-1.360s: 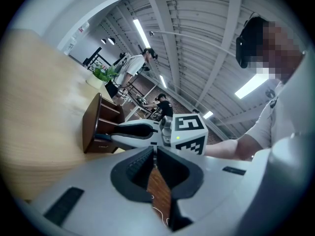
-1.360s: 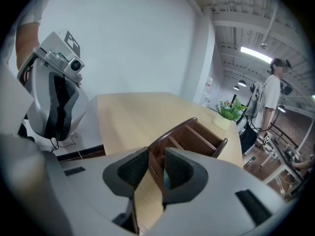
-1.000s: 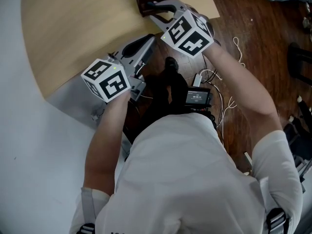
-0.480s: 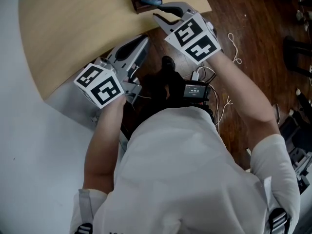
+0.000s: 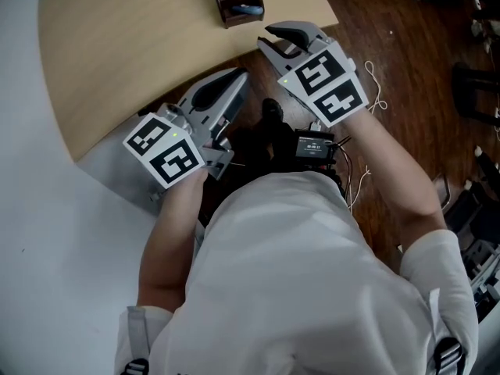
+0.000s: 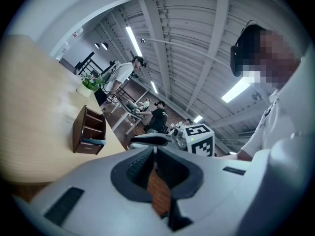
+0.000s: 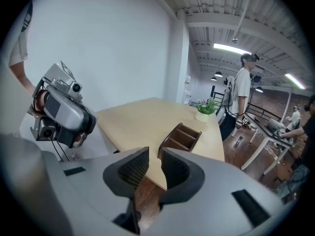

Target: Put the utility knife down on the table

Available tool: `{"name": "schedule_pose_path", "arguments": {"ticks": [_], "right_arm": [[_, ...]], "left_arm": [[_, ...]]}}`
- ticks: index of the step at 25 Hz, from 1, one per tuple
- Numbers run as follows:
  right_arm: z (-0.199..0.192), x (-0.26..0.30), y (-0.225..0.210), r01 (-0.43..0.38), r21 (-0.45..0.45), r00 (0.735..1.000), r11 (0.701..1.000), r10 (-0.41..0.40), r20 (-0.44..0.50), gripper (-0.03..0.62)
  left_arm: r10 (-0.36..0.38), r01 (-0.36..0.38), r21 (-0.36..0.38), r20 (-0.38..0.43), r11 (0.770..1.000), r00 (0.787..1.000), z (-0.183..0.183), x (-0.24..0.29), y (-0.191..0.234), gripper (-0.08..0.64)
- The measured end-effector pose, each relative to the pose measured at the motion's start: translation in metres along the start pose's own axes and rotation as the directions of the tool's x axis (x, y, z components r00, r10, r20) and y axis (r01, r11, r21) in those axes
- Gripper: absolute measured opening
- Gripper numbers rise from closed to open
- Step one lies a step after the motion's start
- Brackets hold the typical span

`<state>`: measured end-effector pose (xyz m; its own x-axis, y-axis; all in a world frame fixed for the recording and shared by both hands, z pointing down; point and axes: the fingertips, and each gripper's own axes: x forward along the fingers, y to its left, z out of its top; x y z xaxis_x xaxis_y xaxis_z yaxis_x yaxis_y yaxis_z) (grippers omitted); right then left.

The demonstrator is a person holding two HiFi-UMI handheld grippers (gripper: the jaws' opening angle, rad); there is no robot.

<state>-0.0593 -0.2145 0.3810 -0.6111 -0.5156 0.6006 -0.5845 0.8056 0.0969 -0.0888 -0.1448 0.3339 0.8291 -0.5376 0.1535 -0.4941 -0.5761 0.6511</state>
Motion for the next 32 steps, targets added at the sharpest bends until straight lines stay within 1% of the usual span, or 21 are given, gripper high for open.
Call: {"name": "schedule_pose_path", "arguments": {"ticks": [6, 13, 18, 21, 25, 26, 27, 29, 32], "right_arm": [[0.011, -0.025, 0.005, 0.023, 0.058, 0.999, 0.998, -0.025, 0.026, 0.077], [0.009, -0.039, 0.013, 0.020, 0.077, 0.999, 0.997, -0.024, 0.045, 0.077], [0.015, -0.071, 0.023, 0.039, 0.120, 0.997, 0.992, -0.048, 0.067, 0.077], [0.014, -0.083, 0.025, 0.035, 0.177, 0.995, 0.984, -0.050, 0.083, 0.077], [0.015, -0.100, 0.030, 0.016, 0.263, 0.992, 0.965, -0.048, 0.117, 0.075], [0.017, -0.105, 0.030, 0.010, 0.286, 0.991, 0.958, -0.048, 0.128, 0.038], [0.018, -0.109, 0.031, 0.005, 0.305, 0.989, 0.952, -0.050, 0.140, 0.019], [0.023, -0.117, 0.030, -0.005, 0.334, 0.985, 0.943, -0.053, 0.164, 0.002], [0.027, -0.128, 0.033, -0.018, 0.365, 0.981, 0.931, -0.054, 0.186, 0.002]], "left_arm": [[-0.029, 0.029, 0.018, 0.027, 0.999, 0.999, 0.010, -0.013, -0.019, 0.003], [-0.056, 0.055, 0.029, 0.033, 0.998, 0.998, 0.010, -0.016, -0.025, 0.003], [-0.065, 0.063, 0.046, 0.040, 0.997, 0.997, 0.013, -0.034, -0.049, 0.003], [-0.063, 0.061, 0.056, 0.043, 0.997, 0.997, 0.014, -0.040, -0.054, 0.003], [-0.070, 0.067, 0.066, 0.044, 0.996, 0.997, 0.015, -0.049, -0.062, 0.003], [-0.073, 0.070, 0.068, 0.044, 0.995, 0.996, 0.016, -0.050, -0.065, 0.003], [-0.075, 0.072, 0.070, 0.045, 0.995, 0.996, 0.016, -0.052, -0.067, 0.003], [-0.080, 0.077, 0.073, 0.046, 0.994, 0.996, 0.017, -0.054, -0.070, 0.003], [-0.088, 0.085, 0.070, 0.041, 0.994, 0.995, 0.015, -0.057, -0.075, 0.003]]}}
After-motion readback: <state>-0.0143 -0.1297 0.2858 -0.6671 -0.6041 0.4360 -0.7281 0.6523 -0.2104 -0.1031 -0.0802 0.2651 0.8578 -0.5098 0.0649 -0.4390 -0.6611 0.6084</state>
